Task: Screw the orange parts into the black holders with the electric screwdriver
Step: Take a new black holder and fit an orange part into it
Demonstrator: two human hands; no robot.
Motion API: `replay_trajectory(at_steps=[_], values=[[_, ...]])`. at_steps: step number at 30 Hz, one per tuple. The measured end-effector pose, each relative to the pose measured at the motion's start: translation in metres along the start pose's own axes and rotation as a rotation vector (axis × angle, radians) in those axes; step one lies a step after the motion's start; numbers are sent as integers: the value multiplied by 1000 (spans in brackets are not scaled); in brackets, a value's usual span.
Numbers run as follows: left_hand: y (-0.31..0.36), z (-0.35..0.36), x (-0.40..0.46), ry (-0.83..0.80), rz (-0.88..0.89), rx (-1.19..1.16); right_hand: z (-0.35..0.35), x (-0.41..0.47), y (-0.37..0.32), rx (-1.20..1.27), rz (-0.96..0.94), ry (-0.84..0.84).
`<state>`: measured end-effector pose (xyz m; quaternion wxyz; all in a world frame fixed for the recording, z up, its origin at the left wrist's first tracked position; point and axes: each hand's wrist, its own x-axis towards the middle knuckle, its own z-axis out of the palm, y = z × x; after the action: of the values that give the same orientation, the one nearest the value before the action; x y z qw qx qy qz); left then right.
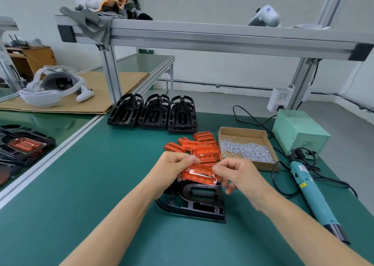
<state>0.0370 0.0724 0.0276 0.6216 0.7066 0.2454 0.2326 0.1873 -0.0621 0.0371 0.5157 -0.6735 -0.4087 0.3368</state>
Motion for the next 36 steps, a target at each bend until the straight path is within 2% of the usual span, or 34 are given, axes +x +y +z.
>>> replay_trajectory(at_steps=[4, 7, 10, 15, 18, 24, 26, 29, 32, 36], values=[[-3, 2, 0, 45, -9, -130, 1, -1, -2, 53, 51, 9], [-4, 6, -2, 45, -31, -270, 4, -1, -2, 172, 79, 114], [-6, 14, -4, 37, -31, -313, 9, -1, -1, 243, 96, 171], [-3, 23, -1, 116, -20, -346, 14, -5, -1, 191, 135, 86], [-3, 22, 1, 137, -2, -206, 12, -6, -3, 64, 96, 79], [3, 17, 4, -13, 38, 76, 4, -5, -9, -236, -147, 137], [3, 14, 6, -72, 42, 135, 2, -6, -7, -312, -175, 151], [2, 15, 5, -105, 53, 172, 1, -6, -4, -305, -124, 147], [-2, 10, 3, -17, 60, 220, 2, -6, 1, -318, 19, 98], [-12, -6, -5, 71, 64, 489, 0, -7, 7, -417, 163, 2]])
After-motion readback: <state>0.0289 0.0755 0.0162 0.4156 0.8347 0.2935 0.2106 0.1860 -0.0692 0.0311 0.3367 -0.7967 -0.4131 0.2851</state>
